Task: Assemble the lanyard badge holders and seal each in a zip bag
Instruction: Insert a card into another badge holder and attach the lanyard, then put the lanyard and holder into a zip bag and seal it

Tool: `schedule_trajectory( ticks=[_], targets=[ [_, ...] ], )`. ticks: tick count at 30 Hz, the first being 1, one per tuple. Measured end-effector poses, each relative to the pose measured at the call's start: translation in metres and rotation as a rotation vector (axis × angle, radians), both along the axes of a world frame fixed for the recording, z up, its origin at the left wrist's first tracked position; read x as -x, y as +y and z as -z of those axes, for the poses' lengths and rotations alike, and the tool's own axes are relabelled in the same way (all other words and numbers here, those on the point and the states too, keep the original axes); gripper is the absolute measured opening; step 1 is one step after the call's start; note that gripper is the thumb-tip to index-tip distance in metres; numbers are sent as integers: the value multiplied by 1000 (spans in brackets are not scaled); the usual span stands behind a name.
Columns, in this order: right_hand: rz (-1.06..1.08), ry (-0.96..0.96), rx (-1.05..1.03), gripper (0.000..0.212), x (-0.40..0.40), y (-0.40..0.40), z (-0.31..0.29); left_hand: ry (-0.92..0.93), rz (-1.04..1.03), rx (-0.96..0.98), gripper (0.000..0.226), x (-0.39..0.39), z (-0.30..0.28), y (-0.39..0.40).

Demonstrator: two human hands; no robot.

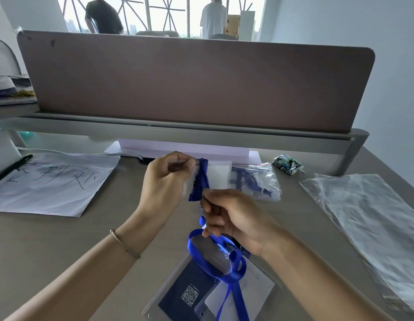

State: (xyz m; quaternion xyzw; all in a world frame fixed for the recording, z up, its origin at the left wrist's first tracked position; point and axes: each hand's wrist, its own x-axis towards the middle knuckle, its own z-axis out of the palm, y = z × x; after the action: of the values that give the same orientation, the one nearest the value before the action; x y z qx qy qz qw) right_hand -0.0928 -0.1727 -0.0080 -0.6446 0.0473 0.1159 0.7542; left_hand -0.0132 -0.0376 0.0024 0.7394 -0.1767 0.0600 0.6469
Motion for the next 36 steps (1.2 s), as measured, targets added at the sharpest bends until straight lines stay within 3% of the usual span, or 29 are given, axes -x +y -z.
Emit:
schedule_trajectory(
  ticks=[7,11,15,18,23,29,36],
  targets=[
    [110,33,-15,39,-2,0,7,129,31,235,14,12,6,-10],
    [175,8,156,48,-3,-4,10,186,60,305,17,17,7,-13],
    [213,3,194,52,-6,-5,16,422,116,446,14,14,7,-11],
    [283,-70,214,50,-11,-9,22,489,136,448,10,6,11,-9],
    [381,-157,341,43,-12,-14,20,364,84,240,10,-4,15,-5],
    [450,-272,413,43,-6,-25,12,26,79,-275,13,-6,24,-6],
    [522,-249,415,45,45,-55,7,-135,156,-480,23,31,26,-26]
  ],
)
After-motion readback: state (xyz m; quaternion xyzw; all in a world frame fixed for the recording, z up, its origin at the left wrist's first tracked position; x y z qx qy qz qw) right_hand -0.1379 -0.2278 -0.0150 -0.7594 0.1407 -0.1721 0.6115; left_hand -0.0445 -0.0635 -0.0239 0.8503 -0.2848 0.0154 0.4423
